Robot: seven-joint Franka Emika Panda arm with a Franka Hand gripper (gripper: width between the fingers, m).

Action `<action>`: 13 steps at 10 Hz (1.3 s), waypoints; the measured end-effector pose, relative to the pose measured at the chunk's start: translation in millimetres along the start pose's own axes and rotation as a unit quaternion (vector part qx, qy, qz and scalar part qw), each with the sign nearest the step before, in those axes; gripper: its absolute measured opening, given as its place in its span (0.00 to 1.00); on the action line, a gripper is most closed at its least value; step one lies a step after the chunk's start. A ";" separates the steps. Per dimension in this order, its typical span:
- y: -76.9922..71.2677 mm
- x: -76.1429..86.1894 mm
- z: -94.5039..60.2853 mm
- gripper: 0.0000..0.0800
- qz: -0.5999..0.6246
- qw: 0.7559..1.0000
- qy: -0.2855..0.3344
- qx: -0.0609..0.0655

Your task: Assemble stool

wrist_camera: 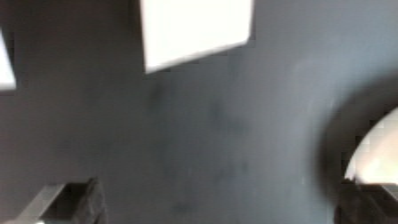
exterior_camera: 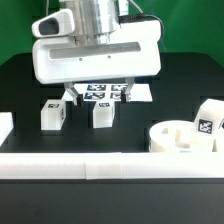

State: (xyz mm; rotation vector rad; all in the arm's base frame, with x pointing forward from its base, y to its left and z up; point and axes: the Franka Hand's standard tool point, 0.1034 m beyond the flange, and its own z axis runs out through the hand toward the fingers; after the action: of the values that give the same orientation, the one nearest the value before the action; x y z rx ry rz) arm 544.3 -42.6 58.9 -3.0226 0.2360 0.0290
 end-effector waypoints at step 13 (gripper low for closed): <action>1.4 -35.0 24.0 0.81 0.037 0.901 -0.431 0.017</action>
Offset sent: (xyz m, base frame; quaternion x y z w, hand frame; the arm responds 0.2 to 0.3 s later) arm 0.0000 0.0000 0.0000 0.0000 -0.1296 0.0000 0.9916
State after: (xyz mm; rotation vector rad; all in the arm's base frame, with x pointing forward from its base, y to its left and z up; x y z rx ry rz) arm 509.3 -35.9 35.8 -2.6299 0.2463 1.2962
